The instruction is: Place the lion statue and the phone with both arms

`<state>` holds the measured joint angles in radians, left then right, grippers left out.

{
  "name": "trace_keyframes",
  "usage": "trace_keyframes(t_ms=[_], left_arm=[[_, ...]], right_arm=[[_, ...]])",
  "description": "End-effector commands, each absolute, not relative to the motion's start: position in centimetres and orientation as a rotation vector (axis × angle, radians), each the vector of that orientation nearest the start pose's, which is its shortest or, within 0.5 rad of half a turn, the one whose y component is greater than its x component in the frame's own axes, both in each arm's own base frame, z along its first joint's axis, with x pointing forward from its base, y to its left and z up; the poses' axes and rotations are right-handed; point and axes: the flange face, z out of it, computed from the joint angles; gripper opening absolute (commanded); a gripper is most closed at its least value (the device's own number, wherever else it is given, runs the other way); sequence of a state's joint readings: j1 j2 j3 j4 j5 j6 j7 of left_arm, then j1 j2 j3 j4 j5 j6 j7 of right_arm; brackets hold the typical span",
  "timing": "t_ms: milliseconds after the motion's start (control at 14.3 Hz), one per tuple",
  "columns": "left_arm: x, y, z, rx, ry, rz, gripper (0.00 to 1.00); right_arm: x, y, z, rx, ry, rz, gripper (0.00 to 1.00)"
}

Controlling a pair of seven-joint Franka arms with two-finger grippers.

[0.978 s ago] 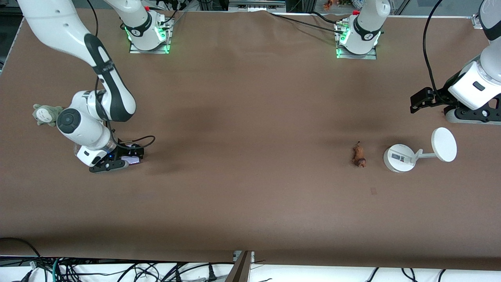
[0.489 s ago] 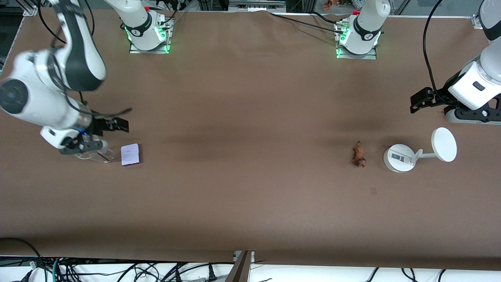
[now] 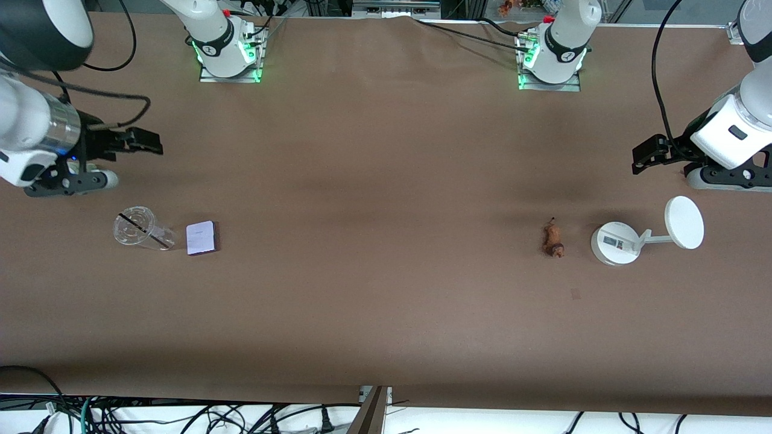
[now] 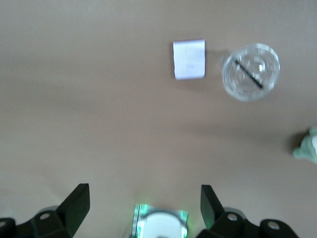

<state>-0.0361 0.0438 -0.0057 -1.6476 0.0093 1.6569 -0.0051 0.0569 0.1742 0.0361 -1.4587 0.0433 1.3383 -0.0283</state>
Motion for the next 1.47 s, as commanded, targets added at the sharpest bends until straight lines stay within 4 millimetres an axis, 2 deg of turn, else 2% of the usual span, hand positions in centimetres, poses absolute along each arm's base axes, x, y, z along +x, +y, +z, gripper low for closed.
trace_keyframes(t_ms=[0,279,978,1188,1397], left_arm=[[56.5,-2.3,57.4,-3.144,0.074,0.058,1.0],[56.5,-2.3,57.4,-3.144,0.074,0.058,1.0],[56.7,-2.4,57.4,-3.144,0.079,0.058,1.0],[56.7,-2.4,57.4,-3.144,0.079,0.06,1.0],[56.7,-2.4,57.4,-3.144,0.081,0.06,1.0]], right_arm=[[56.5,6.2,58.7,-3.065,-0.172,0.466,0.99],[57.0,5.6,58.2,-3.064,-0.17,0.444,0.99],[57.5,5.5,58.3,-3.073,-0.171,0.401,0.99],[57.0,5.5,58.7,-3.076,-0.168,0.387,0.99],[55.2,4.7,58.8,-3.09,-0.15,0.283,0.99]])
